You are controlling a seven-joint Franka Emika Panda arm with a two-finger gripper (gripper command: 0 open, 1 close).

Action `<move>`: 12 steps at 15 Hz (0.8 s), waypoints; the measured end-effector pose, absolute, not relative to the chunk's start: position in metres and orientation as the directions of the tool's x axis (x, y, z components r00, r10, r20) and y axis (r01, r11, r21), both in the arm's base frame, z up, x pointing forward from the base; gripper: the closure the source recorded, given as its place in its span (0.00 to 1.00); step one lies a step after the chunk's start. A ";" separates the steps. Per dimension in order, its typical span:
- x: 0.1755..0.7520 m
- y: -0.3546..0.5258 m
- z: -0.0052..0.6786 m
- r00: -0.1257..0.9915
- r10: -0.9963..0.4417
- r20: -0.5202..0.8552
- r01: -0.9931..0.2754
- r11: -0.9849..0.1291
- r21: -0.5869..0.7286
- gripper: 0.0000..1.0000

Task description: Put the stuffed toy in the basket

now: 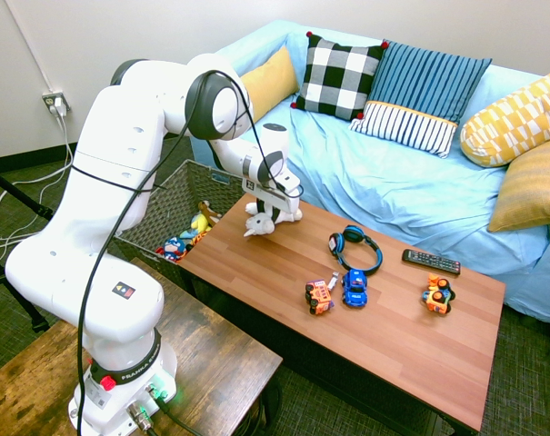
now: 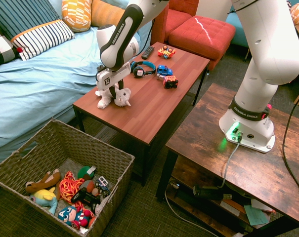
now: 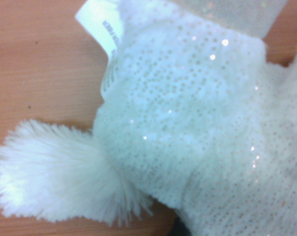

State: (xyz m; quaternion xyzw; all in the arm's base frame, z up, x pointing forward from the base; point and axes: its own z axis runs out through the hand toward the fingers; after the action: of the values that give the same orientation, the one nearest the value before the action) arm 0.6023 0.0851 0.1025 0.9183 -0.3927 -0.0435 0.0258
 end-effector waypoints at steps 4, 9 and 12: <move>0.612 0.108 0.138 0.732 -0.682 -0.013 -0.680 -0.731 0.050 1.00; 0.606 0.210 0.218 0.806 -0.590 0.050 -0.592 -0.805 0.038 1.00; 0.585 0.285 0.227 0.853 -0.519 0.058 -0.522 -0.851 0.055 1.00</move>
State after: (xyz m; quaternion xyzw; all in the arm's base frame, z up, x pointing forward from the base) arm 0.5853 0.2851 0.2270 0.9619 -0.2704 0.0204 0.0343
